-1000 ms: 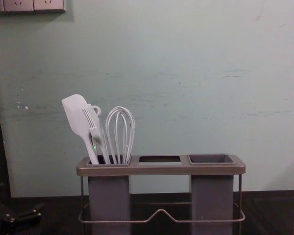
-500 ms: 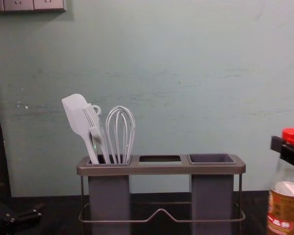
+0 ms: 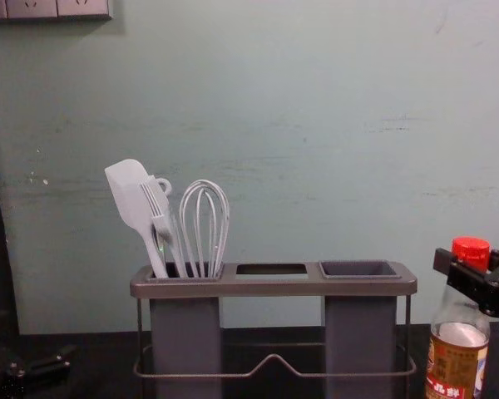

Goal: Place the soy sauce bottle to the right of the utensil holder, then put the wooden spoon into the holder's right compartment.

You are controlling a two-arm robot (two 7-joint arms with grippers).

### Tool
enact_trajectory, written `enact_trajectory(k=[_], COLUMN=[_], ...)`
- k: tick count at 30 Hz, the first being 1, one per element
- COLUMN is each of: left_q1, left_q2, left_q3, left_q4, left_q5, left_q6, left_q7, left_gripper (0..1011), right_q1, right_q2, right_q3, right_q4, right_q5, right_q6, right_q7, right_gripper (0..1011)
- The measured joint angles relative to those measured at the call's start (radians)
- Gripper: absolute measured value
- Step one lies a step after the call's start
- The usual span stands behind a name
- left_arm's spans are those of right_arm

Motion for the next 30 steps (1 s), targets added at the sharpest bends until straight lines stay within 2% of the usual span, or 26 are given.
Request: enact_trajectory(k=[10,27,30], left_q1=[0.000,0.000,0.000], left_q2=[0.000,0.000,0.000], left_q3=[0.000,0.000,0.000], left_q4=[0.000,0.000,0.000], left_q5=[0.000,0.000,0.000], left_q6=[0.000,0.000,0.000], left_q7=[0.000,0.000,0.000], left_gripper=[1000,1000,1000], right_q1=[0.029,0.039,0.041], right_q2=[-0.018,-0.030,-0.031], right_q3=[0.005,0.004,0.003], right_q4=[0.081,0.109,0.114], right_q5=[0.023,0.038,0.039], right_q6=[-0.048,-0.072,-0.073], right_q7=[0.027,0.047,0.048], right_gripper=[383,383,421])
